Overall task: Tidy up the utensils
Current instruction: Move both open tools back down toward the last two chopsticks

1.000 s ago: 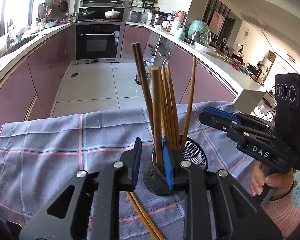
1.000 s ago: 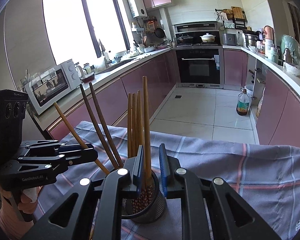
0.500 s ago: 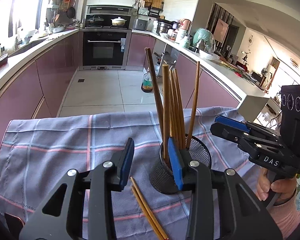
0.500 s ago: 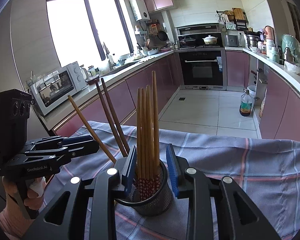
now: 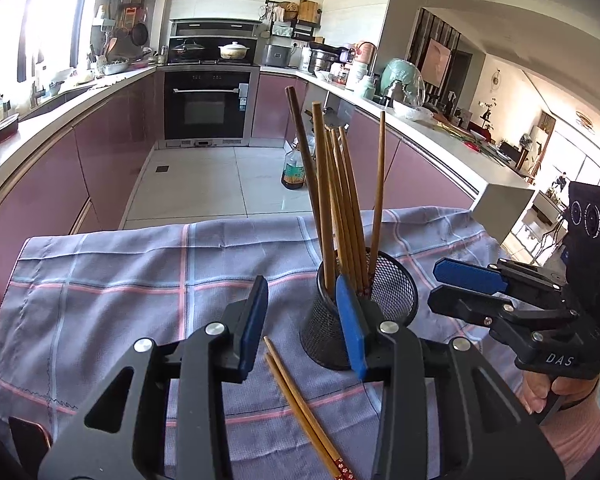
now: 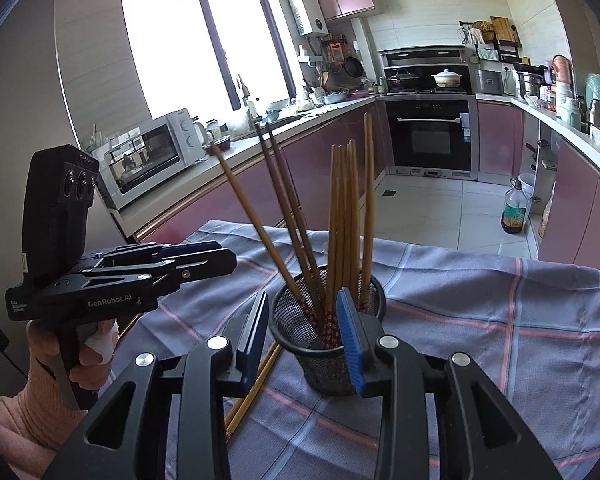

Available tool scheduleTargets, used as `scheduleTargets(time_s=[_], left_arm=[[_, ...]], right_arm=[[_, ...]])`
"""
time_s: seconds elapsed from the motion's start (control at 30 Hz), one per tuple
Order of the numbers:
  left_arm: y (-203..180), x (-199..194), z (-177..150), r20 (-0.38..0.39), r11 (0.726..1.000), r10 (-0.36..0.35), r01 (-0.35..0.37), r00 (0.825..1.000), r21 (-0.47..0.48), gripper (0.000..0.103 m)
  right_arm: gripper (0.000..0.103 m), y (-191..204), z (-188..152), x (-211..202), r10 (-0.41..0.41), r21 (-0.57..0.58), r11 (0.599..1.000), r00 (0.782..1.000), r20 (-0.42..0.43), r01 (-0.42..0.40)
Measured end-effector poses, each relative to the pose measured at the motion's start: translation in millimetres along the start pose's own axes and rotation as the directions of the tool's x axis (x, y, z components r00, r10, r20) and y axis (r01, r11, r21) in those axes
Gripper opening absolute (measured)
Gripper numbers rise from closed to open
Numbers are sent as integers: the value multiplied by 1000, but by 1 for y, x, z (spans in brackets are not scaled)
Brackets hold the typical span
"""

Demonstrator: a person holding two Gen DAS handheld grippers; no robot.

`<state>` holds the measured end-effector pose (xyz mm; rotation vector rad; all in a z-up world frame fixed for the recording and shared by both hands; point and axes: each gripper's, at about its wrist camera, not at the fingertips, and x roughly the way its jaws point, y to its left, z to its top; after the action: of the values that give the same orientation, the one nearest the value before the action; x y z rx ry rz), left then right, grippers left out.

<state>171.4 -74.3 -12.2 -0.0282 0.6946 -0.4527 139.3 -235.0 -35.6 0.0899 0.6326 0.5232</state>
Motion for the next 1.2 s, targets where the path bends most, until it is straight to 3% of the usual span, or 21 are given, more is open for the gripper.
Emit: scheduleTargets(time_s=[0.23, 0.57, 0.8, 1.2], left_arm=[[2, -9, -36, -26, 999, 43, -43, 999, 18, 35], [30, -3, -92, -118, 994, 82, -91, 990, -65, 36], [35, -1, -113, -141, 992, 77, -90, 987, -87, 37], [29, 0, -121, -154, 994, 61, -75, 986, -82, 37]], right_arm=[[33, 22, -34, 18, 66, -28, 997, 992, -112, -70], [33, 37, -83, 61, 110, 40, 994, 956, -272, -103], [33, 52, -93, 69, 97, 23, 995, 950, -298, -95], [28, 57, -98, 71, 42, -10, 999, 948, -316, -48]])
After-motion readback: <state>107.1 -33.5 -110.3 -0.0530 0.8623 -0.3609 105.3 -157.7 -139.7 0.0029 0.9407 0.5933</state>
